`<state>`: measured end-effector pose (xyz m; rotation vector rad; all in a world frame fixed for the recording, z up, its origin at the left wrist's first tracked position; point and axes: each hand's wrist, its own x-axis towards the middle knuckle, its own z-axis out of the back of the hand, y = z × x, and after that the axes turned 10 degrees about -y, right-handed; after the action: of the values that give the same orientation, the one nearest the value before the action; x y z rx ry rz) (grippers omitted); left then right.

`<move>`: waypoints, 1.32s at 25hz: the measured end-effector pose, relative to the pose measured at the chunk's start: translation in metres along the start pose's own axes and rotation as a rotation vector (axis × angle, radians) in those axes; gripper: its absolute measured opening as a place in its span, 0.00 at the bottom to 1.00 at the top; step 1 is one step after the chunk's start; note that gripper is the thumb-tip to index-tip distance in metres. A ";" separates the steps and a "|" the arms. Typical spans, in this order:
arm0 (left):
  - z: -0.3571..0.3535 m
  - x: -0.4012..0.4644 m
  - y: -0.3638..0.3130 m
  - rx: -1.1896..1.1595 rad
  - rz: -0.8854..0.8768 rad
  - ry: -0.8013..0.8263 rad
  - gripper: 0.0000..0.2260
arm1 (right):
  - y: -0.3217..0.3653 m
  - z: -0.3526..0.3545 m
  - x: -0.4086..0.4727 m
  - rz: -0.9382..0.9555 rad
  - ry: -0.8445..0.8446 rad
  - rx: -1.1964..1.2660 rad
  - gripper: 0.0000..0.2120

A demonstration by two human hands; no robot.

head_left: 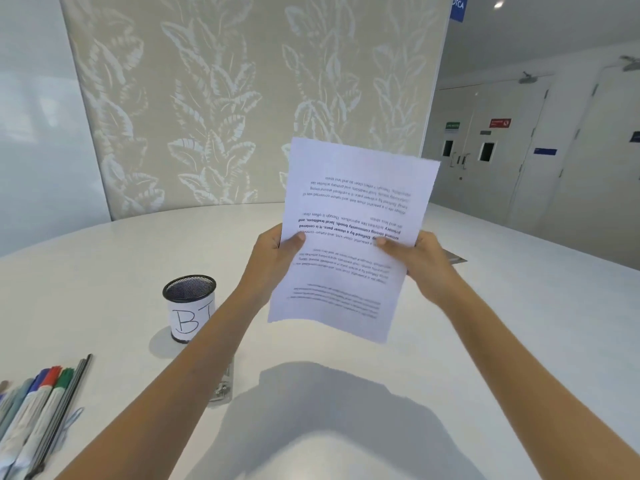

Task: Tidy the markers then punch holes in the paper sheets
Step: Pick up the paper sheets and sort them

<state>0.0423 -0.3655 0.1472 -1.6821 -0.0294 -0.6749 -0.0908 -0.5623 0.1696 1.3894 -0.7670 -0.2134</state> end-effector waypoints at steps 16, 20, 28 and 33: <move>-0.019 -0.043 0.043 -0.031 0.115 -0.076 0.09 | -0.070 -0.011 -0.029 -0.063 -0.192 -0.045 0.01; -0.019 -0.039 0.044 -0.066 0.130 -0.086 0.08 | -0.067 -0.007 -0.027 -0.066 -0.134 0.071 0.04; -0.023 -0.049 0.065 -0.052 0.219 -0.118 0.06 | -0.087 -0.006 -0.039 -0.110 -0.126 0.065 0.07; -0.022 -0.059 0.086 -0.088 0.273 -0.153 0.06 | -0.104 -0.004 -0.046 -0.126 -0.127 0.071 0.08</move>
<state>0.0168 -0.3859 0.0452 -1.7784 0.1209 -0.3461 -0.0919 -0.5551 0.0557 1.5039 -0.7984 -0.3784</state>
